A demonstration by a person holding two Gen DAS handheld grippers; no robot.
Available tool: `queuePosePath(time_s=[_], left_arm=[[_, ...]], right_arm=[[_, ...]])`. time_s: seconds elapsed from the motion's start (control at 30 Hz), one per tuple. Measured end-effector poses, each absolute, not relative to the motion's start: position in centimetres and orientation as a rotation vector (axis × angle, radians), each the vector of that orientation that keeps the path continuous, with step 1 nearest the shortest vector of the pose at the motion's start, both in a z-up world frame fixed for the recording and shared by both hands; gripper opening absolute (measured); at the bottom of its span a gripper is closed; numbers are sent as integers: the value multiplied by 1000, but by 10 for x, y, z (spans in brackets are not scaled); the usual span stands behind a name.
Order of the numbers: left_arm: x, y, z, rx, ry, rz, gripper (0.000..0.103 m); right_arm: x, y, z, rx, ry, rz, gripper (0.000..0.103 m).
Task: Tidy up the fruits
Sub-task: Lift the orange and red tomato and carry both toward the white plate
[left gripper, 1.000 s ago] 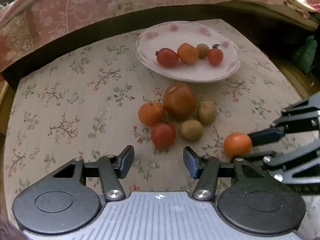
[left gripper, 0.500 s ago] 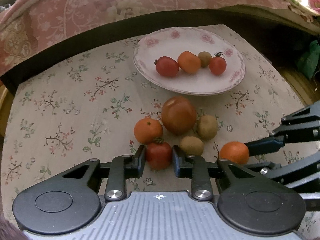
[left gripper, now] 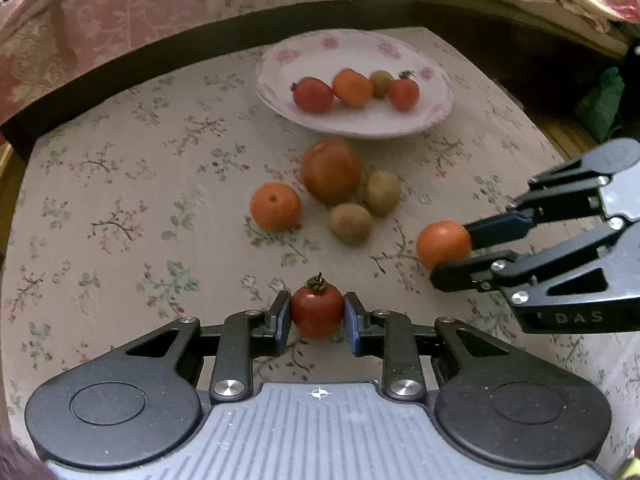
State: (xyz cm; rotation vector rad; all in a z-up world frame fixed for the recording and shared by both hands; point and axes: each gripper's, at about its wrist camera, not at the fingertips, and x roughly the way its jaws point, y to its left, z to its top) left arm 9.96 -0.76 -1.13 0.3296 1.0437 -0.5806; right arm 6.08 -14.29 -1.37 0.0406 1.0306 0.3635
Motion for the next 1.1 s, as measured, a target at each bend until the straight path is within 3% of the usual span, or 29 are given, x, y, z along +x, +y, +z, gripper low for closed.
queuePosePath(time_s=[0.27, 0.4, 0.7, 1.1], left_arm=[[99, -10, -16, 350, 1032, -601, 41], [97, -11, -17, 369, 1023, -598, 55], [99, -9, -17, 363, 1029, -586, 64], [99, -9, -16, 370, 1020, -581, 56]], right_arm=[[65, -144, -19, 44, 1029, 359, 31], [66, -145, -19, 45, 1028, 360, 33], [67, -145, -18, 42, 1020, 357, 41], [65, -141, -17, 14, 1010, 348, 41]])
